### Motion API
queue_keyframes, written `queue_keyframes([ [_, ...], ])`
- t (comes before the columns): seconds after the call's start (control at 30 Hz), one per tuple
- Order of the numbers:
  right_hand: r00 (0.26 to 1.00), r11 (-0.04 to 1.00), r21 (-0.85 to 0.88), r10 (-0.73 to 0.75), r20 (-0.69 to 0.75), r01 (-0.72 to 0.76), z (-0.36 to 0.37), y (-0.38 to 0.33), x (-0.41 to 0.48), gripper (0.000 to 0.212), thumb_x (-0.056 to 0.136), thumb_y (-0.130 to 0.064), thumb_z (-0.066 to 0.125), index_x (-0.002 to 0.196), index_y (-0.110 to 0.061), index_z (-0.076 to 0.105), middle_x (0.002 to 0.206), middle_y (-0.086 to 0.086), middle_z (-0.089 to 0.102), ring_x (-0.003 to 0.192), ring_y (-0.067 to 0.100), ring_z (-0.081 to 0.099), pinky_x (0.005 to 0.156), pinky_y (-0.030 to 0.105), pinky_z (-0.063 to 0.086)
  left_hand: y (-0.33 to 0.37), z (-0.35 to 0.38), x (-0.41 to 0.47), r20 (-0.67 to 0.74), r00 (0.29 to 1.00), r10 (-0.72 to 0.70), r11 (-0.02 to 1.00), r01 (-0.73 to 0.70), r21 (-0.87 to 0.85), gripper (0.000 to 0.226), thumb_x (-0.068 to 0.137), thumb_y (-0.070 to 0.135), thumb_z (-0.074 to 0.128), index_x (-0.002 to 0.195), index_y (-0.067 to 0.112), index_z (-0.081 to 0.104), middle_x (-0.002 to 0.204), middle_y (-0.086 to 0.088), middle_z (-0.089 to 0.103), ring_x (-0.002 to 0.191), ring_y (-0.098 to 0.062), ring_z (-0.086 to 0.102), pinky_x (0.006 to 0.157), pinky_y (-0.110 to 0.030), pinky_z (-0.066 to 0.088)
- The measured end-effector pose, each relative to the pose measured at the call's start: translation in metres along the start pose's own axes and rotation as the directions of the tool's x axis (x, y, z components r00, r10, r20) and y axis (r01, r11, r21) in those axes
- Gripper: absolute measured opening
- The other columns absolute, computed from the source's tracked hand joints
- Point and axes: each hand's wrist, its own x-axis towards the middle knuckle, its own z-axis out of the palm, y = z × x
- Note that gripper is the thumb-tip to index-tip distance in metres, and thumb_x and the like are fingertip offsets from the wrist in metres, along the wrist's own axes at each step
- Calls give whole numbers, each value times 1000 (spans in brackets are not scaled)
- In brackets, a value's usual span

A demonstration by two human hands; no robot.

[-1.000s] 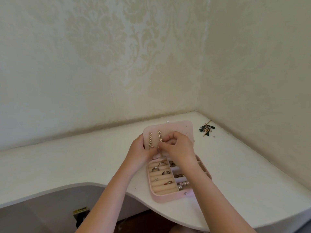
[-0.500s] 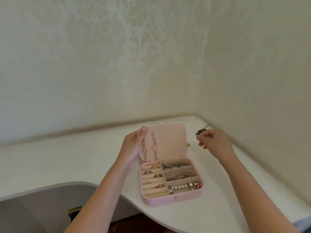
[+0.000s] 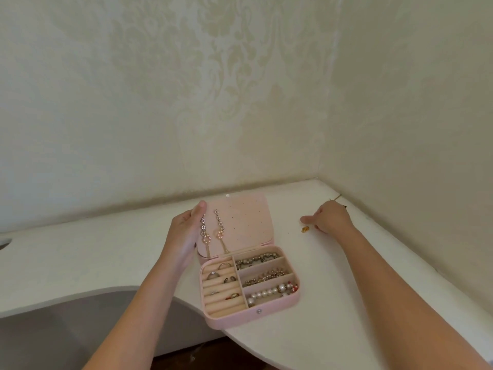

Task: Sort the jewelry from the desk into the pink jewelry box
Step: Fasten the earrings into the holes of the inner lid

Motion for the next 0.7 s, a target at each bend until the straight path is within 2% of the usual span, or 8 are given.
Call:
queue_keyframes([
  [0.1, 1000, 999, -48, 0, -15, -1, 7, -3, -1, 36, 69, -35, 79, 72, -9, 54, 72, 5, 59, 63, 20, 54, 45, 24, 31, -1, 4, 1, -25, 999, -26, 999, 25, -25, 36, 95, 32, 52, 90, 1, 68, 86, -14, 72, 75, -23, 66, 71, -31, 49],
  [0.2, 999, 989, -138, -54, -1, 54, 11, -6, 0, 21, 75, -18, 74, 86, -2, 68, 87, 12, 69, 77, 24, 65, 49, 22, 35, -4, 8, 3, -52, 998, -42, 997, 38, -62, 33, 95, 32, 52, 91, 3, 68, 83, -11, 73, 73, -22, 69, 67, -29, 52],
  [0.27, 996, 975, -204, -91, 12, 92, 13, -8, 0, 20, 77, -10, 69, 94, 0, 70, 92, 13, 71, 80, 24, 65, 50, 22, 37, -6, 11, 4, -64, 997, -52, 995, 46, -92, 32, 95, 33, 52, 92, 4, 68, 83, -11, 73, 73, -23, 69, 66, -30, 54],
  [0.37, 994, 969, -225, -99, 42, 106, 15, -9, 0, 21, 79, -9, 66, 98, -1, 70, 95, 12, 71, 84, 24, 66, 49, 21, 36, -7, 15, 4, -90, 994, -56, 993, 46, -111, 35, 96, 34, 50, 92, 4, 67, 78, -11, 71, 64, -20, 67, 56, -24, 51],
  [0.47, 991, 982, -150, -104, 86, 116, 11, -6, -2, 15, 83, -12, 66, 94, -2, 70, 98, 11, 72, 82, 20, 63, 51, 20, 36, -5, 19, 2, -100, 993, -59, 989, 44, -141, 36, 97, 34, 47, 85, 6, 67, 69, -7, 69, 56, -18, 64, 53, -21, 49],
  [0.57, 983, 984, -75, -156, 102, 163, 7, -1, -5, 3, 82, -11, 68, 81, -8, 69, 94, 12, 72, 75, 17, 58, 52, 18, 36, -5, 24, 1, -108, 992, -65, 985, 46, -167, 37, 98, 34, 46, 83, 8, 67, 71, -8, 70, 61, -21, 65, 60, -27, 50],
  [0.63, 977, 980, -50, -184, 109, 190, 6, 1, -7, 9, 80, -12, 69, 73, -13, 65, 89, 10, 71, 74, 16, 57, 53, 18, 36, -6, 28, 1, -101, 992, -76, 982, 57, -180, 38, 97, 35, 46, 83, 7, 66, 71, -10, 68, 62, -23, 63, 61, -29, 49],
  [0.7, 973, 976, -8, -218, 72, 219, 3, 2, -9, 5, 80, -13, 70, 77, -11, 67, 83, 6, 68, 74, 15, 57, 52, 17, 36, -7, 34, 1, -93, 992, -85, 978, 65, -198, 38, 96, 36, 48, 81, 6, 65, 71, -12, 66, 63, -25, 60, 61, -31, 48],
])
